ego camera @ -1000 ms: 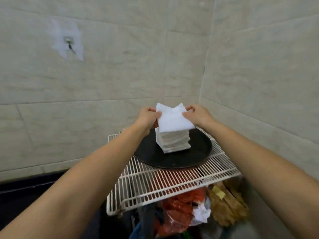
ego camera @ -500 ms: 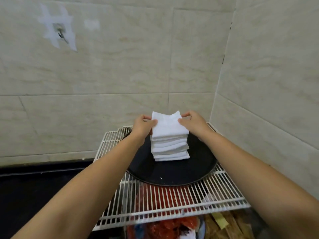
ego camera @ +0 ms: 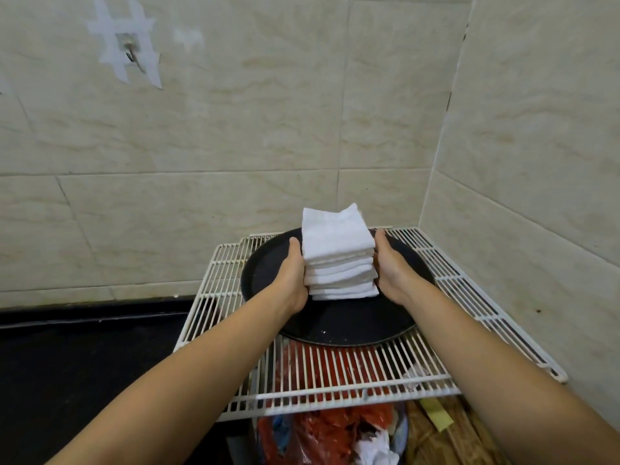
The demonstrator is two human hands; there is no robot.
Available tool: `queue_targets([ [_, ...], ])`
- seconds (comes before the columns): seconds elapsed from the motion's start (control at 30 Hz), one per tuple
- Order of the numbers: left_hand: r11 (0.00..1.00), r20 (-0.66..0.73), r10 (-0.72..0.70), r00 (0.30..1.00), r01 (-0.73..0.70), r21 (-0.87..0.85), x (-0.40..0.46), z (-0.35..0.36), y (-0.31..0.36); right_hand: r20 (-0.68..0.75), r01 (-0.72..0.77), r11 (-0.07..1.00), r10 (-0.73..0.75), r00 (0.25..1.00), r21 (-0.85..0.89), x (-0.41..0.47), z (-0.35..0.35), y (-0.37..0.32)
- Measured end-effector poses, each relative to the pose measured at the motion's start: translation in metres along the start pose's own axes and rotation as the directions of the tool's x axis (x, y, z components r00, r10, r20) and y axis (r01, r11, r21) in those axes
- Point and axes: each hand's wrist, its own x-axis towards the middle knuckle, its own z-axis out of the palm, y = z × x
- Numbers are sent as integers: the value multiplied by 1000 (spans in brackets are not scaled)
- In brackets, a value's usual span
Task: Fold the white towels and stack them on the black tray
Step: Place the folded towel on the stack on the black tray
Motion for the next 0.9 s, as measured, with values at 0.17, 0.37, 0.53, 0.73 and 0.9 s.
queue_targets([
  [0.17,996,45,-22,999,18,89,2,15,13,38,30,999,-31,999,22,0,-4,-4],
  [0.37,988,72,-21,997,10,153,8,19,13,20,43,998,-44,999,50,-4,-6,-5],
  [0.53,988,197,-49,979,18,155,21,3,9,-59,34,998,-30,998,58,-11,-1,0],
  [0.73,943,353,-54,934,-69,327,59,-19,41,-289,68,991,-33,957,113,-32,9,14],
  [0.9,916,580,-235,780,-21,400,91,-24,64,-569,148,969,-9,822,198,-39,48,36],
])
